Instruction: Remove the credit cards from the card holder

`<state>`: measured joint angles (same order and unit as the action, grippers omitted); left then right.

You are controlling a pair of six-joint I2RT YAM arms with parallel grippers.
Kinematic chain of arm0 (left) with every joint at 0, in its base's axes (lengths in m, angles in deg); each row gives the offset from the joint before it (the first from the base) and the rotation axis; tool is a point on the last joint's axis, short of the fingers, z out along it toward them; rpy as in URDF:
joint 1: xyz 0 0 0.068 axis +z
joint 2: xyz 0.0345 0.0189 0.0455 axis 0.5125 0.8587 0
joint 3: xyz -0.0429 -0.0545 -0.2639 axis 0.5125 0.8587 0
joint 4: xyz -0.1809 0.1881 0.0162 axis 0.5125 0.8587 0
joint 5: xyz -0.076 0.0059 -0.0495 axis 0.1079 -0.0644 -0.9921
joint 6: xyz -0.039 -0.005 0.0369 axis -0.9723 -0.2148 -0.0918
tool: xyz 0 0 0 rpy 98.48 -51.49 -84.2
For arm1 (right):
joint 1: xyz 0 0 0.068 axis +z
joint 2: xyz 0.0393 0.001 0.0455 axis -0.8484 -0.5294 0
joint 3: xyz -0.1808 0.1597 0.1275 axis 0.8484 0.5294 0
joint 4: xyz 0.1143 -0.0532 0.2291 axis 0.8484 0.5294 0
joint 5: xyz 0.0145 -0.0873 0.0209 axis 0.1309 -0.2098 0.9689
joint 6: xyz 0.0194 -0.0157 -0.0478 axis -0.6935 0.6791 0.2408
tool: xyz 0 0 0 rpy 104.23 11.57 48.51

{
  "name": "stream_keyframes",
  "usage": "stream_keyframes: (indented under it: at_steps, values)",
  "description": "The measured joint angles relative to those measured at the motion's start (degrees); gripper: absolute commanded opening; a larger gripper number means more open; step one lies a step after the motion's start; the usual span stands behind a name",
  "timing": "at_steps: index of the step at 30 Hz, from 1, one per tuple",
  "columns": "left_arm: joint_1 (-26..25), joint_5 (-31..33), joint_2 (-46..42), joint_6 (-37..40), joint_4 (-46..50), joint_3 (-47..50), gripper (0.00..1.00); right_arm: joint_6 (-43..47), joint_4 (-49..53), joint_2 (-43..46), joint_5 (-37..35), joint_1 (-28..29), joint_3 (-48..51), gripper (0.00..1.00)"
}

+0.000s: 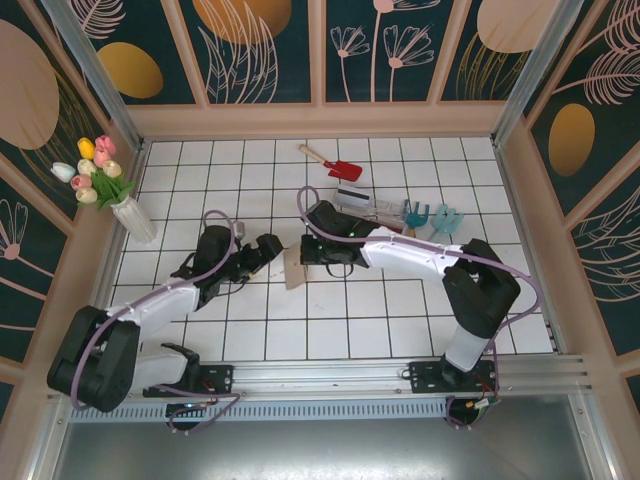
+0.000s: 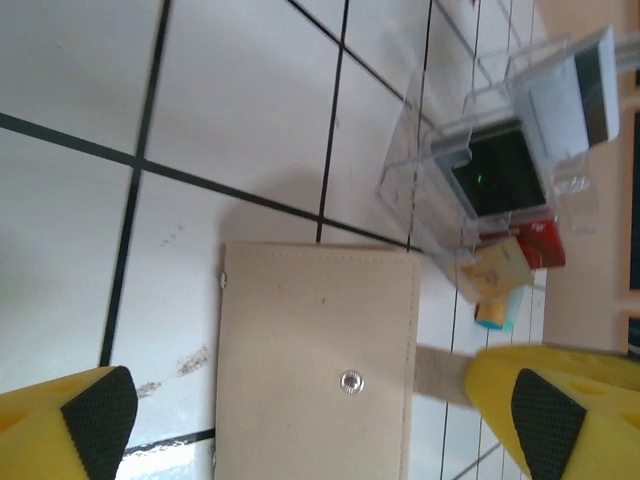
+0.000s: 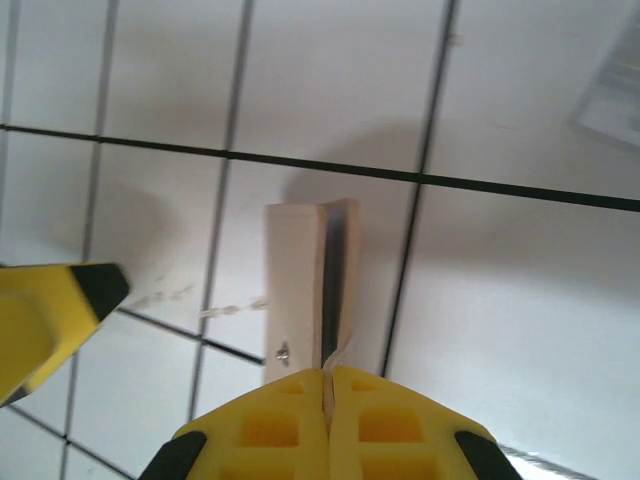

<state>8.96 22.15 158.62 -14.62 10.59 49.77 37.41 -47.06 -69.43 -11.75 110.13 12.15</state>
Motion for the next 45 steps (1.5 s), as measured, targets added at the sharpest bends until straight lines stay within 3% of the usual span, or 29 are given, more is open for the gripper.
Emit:
stream_keyframes:
  at_steps: [9,13,22,27,36,45]
  values:
    - [4.5,4.9,-7.8,-8.3,-2.9,6.8,0.98,-2.7,1.2,-4.0,-0.5,5.1,-7.6,0.0]
    - [7.3,4.9,-10.1,-8.5,-2.4,8.7,0.98,-5.0,1.7,-6.4,-2.5,5.8,-9.0,0.0]
    - [7.6,2.5,-13.6,-5.3,-0.7,9.6,0.98,-7.8,5.6,-6.1,-8.1,5.6,-7.6,0.01]
    - [7.6,-1.2,-14.8,-2.0,0.9,9.7,0.93,-7.7,5.8,-3.5,-8.6,4.0,-2.0,0.01]
    - [7.6,-7.7,-13.0,0.9,2.6,8.9,0.72,-4.9,5.4,0.6,-7.0,-1.0,5.0,0.02]
    - [6.1,-11.1,-4.9,2.5,6.9,1.5,0.69,0.0,3.7,1.7,-3.0,-5.3,7.5,0.01]
